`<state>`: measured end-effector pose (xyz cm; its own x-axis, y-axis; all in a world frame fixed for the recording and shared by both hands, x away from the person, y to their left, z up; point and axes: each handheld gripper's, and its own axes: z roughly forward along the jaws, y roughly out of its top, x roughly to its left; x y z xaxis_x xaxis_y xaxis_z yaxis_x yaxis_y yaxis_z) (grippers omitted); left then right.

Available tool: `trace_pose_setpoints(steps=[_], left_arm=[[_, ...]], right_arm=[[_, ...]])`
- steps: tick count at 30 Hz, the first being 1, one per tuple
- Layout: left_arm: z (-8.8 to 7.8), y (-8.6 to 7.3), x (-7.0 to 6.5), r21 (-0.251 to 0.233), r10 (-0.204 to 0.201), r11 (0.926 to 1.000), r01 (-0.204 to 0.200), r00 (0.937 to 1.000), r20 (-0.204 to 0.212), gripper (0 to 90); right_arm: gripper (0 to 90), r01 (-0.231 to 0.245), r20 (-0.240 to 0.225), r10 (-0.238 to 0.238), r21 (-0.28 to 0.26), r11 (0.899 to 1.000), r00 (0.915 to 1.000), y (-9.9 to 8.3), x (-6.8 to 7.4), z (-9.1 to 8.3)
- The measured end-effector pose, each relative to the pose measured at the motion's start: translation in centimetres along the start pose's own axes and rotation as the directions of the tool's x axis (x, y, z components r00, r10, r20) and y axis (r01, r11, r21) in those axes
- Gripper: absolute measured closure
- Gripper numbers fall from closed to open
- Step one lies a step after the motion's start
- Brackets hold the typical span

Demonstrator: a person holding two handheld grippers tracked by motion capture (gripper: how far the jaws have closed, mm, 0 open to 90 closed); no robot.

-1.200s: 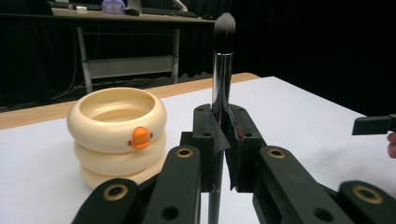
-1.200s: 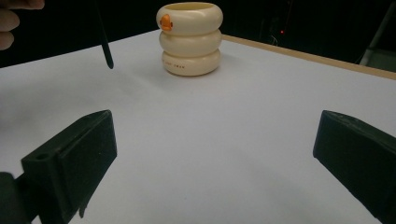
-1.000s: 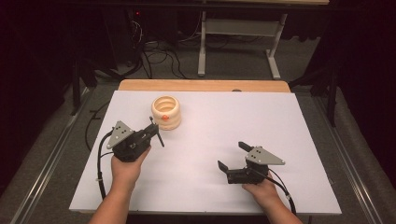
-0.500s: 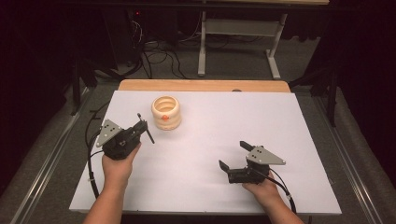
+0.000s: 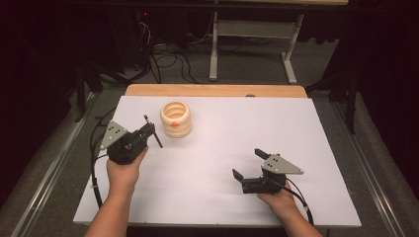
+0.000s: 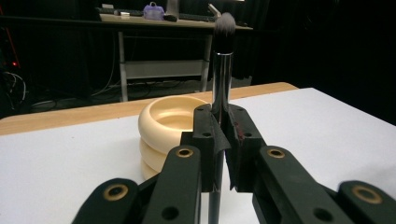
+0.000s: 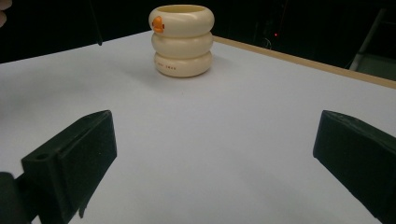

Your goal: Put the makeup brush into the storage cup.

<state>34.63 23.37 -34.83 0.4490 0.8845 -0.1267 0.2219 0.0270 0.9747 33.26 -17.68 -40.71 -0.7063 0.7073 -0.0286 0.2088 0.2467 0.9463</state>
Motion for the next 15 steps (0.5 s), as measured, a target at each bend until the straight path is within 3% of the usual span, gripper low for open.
trace_pose_setpoints(steps=[15], left_arm=[[0.9, 2.2, -0.1, -0.005, 0.011, 0.9999, -0.011, 0.9999, 0.004, 83.4]], right_arm=[[1.0, -0.010, 0.005, 0.010, -0.007, 1.000, 0.9999, 0.1, -0.1, -0.1]])
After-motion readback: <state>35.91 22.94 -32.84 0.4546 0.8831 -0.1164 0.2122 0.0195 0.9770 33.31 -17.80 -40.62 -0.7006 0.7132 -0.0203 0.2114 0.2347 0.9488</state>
